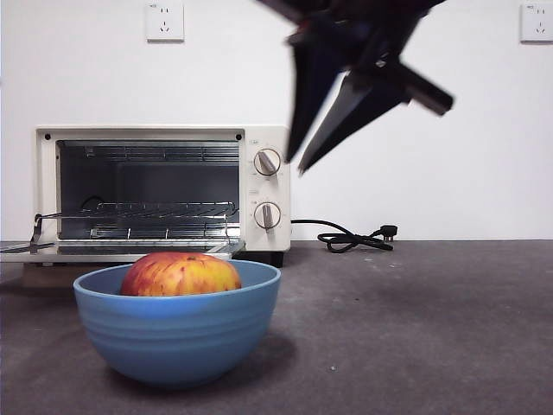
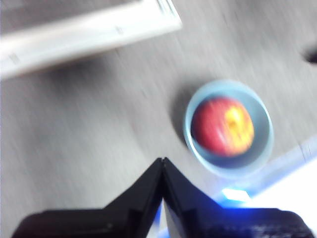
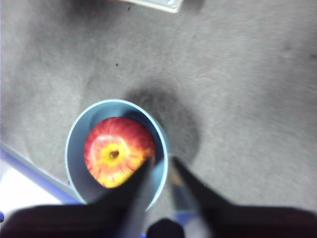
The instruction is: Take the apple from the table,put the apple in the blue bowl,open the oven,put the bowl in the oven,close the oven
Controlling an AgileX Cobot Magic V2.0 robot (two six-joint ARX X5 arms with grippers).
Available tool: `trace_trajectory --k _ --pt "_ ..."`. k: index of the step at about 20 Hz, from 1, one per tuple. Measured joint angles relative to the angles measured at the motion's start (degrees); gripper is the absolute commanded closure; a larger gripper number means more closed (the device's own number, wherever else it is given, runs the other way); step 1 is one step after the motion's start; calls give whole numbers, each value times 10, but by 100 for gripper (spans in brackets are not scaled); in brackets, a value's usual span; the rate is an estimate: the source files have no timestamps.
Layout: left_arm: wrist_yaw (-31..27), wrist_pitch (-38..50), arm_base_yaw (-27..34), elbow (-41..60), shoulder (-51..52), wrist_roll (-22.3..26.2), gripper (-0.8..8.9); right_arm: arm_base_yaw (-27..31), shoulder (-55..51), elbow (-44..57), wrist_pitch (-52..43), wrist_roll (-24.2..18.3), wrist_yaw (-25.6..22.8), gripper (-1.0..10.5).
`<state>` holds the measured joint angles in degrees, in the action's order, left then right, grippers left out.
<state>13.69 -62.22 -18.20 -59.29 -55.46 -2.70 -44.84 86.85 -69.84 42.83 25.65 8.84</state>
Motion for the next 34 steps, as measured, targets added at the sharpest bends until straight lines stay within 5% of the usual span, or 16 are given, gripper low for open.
trace_trajectory --k 9,21,26,34 --pt "-1 -94 -19 0 83 -1 818 -27 98 -36 32 -21 -29 689" --pt "-1 -111 -19 0 117 -3 818 -33 156 -37 16 -42 -39 707" --pt "-1 -118 -19 0 117 -3 818 -40 165 -37 -12 -42 -39 942" --pt "-1 -120 -19 0 117 -3 818 -48 165 -37 -18 -46 -44 958"
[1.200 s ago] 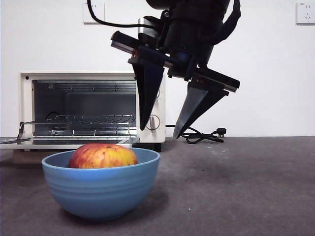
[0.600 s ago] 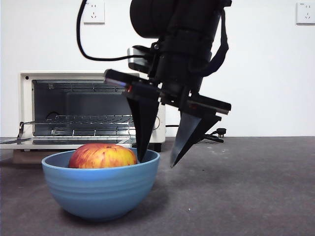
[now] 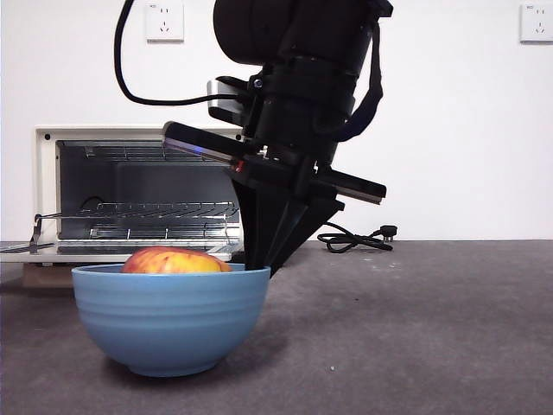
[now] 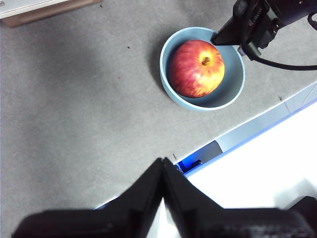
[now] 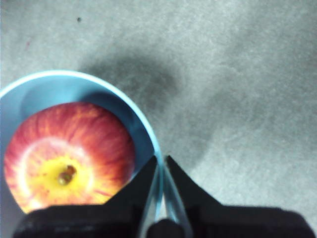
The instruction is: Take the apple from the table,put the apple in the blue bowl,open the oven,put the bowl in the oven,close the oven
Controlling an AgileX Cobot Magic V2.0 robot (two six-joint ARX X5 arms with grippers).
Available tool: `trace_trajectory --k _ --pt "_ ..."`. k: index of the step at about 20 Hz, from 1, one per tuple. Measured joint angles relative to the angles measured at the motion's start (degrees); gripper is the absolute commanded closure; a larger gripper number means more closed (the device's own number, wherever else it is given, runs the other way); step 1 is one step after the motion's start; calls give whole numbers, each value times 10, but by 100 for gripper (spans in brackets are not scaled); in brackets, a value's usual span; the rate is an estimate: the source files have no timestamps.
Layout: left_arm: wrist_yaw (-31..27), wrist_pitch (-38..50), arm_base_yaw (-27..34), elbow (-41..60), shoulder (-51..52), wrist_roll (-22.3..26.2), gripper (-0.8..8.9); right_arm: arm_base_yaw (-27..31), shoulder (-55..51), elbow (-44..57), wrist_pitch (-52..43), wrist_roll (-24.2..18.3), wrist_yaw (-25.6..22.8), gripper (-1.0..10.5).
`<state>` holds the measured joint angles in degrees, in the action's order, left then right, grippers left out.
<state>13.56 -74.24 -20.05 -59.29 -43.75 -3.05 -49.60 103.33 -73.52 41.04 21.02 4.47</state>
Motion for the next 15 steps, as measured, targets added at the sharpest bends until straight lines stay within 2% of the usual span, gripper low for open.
trace_trajectory --k 3,10,15 --pt "0 0 0 0 0 0 818 -2 1 -31 33 0 -9 958" --pt "0 0 0 0 0 0 818 2 3 -193 61 0 -56 960" --pt "0 6 0 0 0 0 818 22 106 -371 123 0 -60 959"
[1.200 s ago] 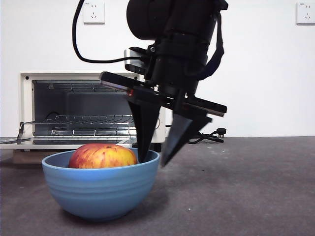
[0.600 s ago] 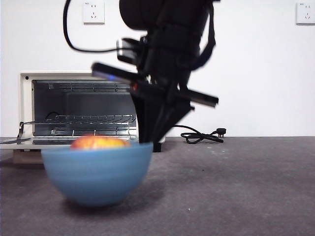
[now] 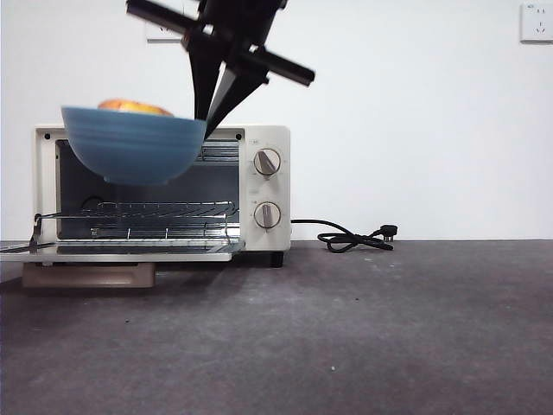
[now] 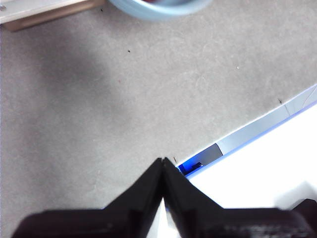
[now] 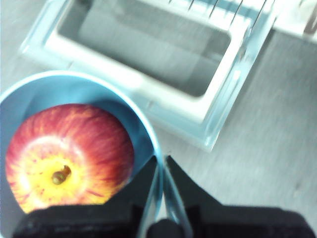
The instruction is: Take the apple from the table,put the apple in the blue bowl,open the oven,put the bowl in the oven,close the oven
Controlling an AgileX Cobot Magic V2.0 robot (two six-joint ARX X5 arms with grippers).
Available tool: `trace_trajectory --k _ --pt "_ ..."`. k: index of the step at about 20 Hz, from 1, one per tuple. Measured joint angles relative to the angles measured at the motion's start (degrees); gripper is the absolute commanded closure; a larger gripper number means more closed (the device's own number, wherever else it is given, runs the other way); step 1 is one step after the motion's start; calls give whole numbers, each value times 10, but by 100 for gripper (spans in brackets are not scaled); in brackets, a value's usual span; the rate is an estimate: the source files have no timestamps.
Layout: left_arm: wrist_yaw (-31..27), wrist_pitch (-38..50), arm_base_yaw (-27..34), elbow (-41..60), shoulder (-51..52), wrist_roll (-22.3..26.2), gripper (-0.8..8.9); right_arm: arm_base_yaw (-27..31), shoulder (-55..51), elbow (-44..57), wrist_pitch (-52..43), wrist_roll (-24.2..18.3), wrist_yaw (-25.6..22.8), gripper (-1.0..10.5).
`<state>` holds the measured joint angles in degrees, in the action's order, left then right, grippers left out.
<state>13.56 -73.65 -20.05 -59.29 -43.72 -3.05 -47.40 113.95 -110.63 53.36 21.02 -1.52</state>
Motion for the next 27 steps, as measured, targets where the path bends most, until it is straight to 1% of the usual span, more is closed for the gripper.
trace_trajectory --k 5,7,9,13,16,27 --pt "0 0 0 0 0 0 818 25 174 -269 82 1 8 959" --pt "0 0 0 0 0 0 818 40 233 -369 112 9 13 959" --pt "0 0 0 0 0 0 818 55 265 -413 117 24 17 959" --pt "0 0 0 0 0 0 818 84 274 -413 103 57 12 959" --pt "0 0 0 0 0 0 818 92 274 -414 82 74 2 959" --pt "1 0 0 0 0 0 818 89 279 -414 45 103 10 959"
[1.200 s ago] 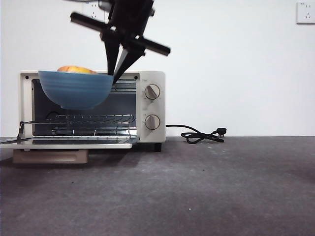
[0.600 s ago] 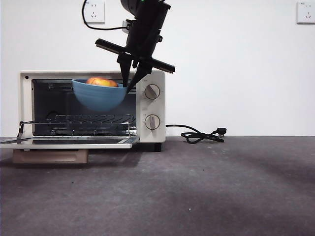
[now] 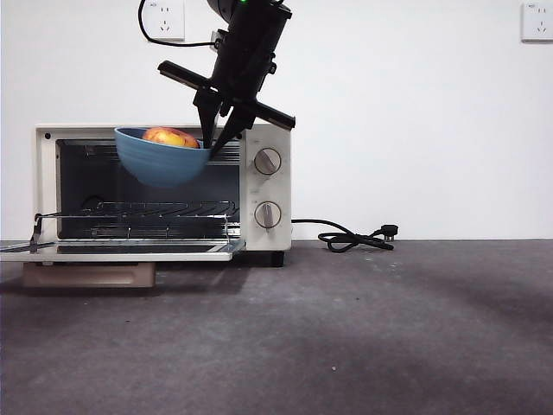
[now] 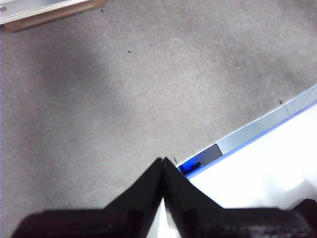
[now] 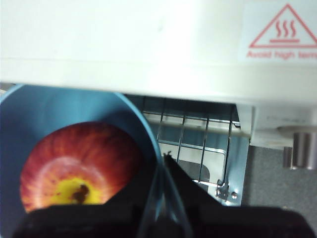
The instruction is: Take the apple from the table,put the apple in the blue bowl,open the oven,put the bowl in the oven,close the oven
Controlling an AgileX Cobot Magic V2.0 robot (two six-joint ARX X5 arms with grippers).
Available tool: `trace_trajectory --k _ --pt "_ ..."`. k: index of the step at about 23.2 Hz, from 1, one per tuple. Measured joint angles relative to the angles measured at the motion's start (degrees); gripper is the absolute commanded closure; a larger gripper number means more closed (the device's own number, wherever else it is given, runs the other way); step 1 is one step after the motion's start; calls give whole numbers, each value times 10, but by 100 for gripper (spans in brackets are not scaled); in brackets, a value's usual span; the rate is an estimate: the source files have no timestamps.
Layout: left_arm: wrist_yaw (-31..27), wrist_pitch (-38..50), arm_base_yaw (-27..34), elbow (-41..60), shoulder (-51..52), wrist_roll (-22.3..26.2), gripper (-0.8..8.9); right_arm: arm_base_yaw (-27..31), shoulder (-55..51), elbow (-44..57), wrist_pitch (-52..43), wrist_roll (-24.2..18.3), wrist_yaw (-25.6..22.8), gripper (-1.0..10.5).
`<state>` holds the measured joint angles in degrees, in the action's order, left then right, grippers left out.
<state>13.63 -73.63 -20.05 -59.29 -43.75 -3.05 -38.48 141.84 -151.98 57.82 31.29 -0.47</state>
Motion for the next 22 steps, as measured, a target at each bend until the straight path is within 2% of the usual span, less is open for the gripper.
trace_trajectory --k 13,22 --pt "0 -5 0 0 0 0 818 17 33 2 -18 25 9 959" --pt "0 -5 0 0 0 0 819 18 33 2 -26 38 -13 959"
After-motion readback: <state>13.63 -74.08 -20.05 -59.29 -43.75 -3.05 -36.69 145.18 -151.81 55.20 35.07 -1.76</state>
